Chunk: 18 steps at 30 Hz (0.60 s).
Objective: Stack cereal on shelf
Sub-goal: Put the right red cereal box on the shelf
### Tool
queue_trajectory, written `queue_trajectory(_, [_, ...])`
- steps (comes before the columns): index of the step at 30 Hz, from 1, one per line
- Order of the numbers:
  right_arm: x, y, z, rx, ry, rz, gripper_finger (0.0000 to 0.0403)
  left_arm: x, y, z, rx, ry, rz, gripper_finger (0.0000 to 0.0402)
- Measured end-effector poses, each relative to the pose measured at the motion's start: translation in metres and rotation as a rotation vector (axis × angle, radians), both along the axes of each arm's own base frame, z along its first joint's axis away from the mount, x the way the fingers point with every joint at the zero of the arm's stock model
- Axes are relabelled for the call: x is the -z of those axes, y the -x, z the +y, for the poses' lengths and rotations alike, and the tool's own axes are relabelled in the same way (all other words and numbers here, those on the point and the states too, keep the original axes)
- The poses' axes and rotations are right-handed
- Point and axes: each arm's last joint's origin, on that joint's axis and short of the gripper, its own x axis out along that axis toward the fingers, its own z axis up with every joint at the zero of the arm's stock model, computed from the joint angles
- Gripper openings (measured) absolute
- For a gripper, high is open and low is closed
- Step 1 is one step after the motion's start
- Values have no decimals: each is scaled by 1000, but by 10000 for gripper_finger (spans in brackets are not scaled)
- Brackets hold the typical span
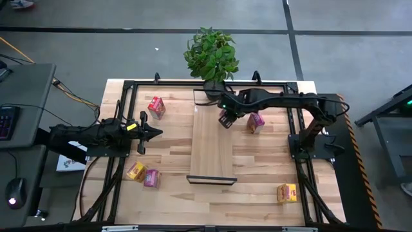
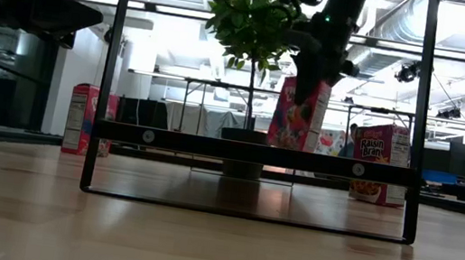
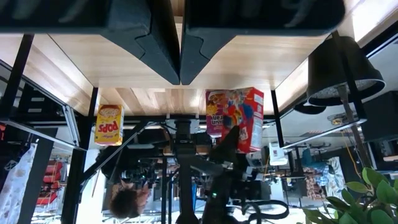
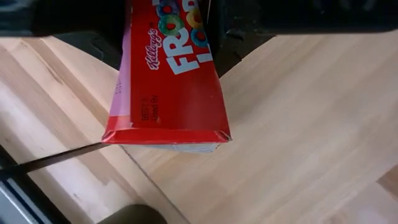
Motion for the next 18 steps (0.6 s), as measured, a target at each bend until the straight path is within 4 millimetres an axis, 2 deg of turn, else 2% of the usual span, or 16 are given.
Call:
queue_trajectory(9, [1, -4, -10, 16, -48, -65, 136, 0, 0, 0, 0, 0, 0, 3])
queue_trajectory(18, [2, -6, -12, 22, -34, -71, 185, 0, 0, 0, 0, 0, 0, 3])
